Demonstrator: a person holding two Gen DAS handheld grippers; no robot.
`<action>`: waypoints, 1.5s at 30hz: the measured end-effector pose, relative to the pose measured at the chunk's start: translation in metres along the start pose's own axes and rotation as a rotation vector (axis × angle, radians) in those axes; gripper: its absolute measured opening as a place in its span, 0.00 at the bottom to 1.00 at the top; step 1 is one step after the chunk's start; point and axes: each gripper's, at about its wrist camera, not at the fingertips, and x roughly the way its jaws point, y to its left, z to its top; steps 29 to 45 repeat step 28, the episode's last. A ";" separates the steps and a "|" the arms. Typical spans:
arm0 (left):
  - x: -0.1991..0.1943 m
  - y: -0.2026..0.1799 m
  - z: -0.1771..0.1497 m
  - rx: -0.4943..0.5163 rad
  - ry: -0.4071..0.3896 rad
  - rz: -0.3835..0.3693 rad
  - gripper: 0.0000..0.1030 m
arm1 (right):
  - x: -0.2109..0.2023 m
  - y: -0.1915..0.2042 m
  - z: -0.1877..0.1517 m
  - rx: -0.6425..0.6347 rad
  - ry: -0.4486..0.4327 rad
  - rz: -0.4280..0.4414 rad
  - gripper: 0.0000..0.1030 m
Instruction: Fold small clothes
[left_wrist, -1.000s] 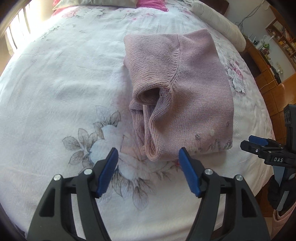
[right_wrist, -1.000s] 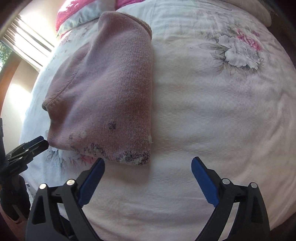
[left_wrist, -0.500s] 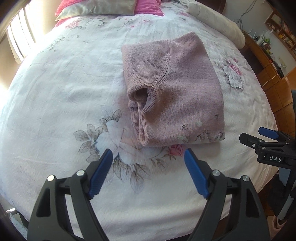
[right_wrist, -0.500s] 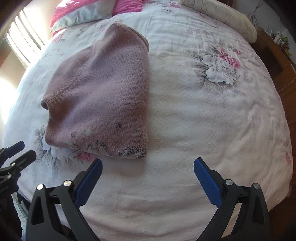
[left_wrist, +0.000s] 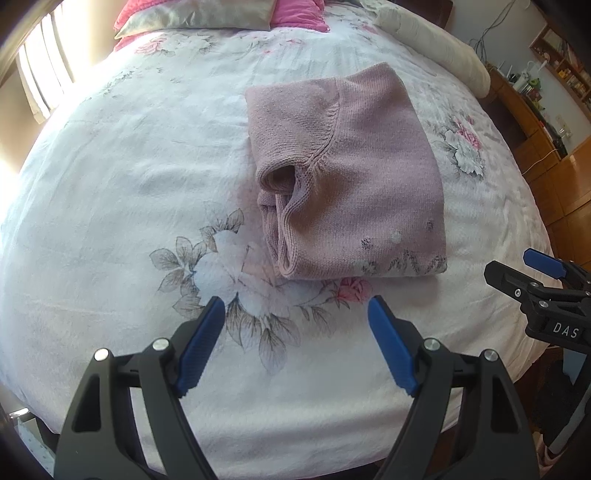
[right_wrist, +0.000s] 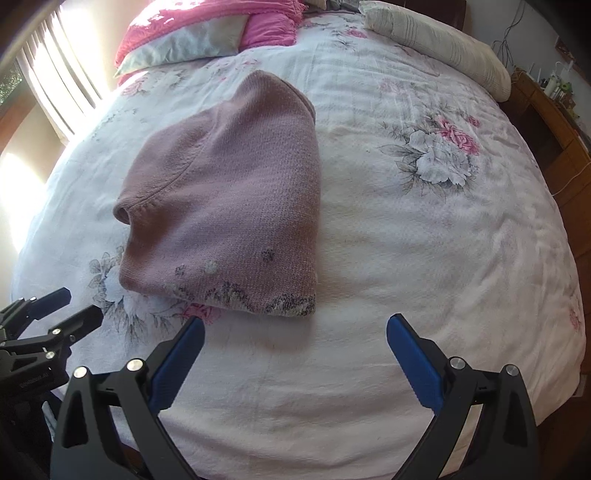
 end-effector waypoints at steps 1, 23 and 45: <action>0.000 0.000 0.000 0.002 -0.002 0.001 0.77 | -0.001 0.000 -0.001 -0.001 -0.004 0.000 0.96; -0.003 -0.001 -0.009 0.001 -0.002 -0.001 0.77 | 0.001 -0.005 -0.011 0.021 0.006 -0.069 0.95; -0.004 -0.001 -0.009 0.003 -0.003 0.001 0.77 | 0.003 -0.007 -0.015 0.024 0.017 -0.066 0.95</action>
